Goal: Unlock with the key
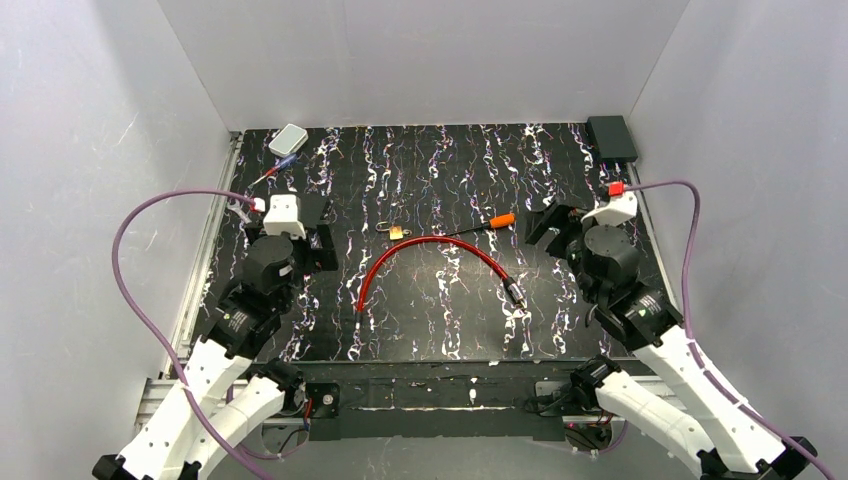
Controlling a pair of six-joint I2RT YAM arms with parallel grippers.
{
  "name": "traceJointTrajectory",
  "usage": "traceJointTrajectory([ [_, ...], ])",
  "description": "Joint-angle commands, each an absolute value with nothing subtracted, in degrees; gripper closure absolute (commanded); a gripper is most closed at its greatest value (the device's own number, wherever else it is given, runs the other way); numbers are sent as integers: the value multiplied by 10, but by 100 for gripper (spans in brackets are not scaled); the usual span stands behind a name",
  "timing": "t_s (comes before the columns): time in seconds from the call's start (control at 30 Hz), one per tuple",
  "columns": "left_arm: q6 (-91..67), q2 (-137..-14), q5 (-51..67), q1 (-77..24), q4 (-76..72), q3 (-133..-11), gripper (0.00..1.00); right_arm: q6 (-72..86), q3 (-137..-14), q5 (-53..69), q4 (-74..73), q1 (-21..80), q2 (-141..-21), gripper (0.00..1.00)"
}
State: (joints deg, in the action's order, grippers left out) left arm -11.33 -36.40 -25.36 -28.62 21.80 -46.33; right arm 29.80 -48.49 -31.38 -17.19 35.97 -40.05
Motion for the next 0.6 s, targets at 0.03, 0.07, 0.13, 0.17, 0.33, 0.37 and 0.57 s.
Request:
traceJointTrajectory([
  [0.03,-87,-349,-291,-285,179,-454,2,308,-430,-325,-135,357,-337,2],
  [0.07,-87,-350,-293,-285,181,-454,2,311,-426,-329,-141,357,-328,2],
  [0.13,-87,-353,-298,-285,186,-455,2,315,-424,-337,-157,357,-315,2],
  [0.17,-87,-353,-300,-285,188,-455,2,318,-423,-343,-166,357,-310,2],
  [0.33,-84,-349,-299,-285,185,-449,2,326,-410,-355,-193,357,-284,2],
  [0.37,-84,-349,-300,-285,186,-450,2,327,-407,-355,-194,357,-281,2],
  [0.57,-85,-351,-302,-285,189,-450,2,334,-404,-358,-191,357,-286,2],
])
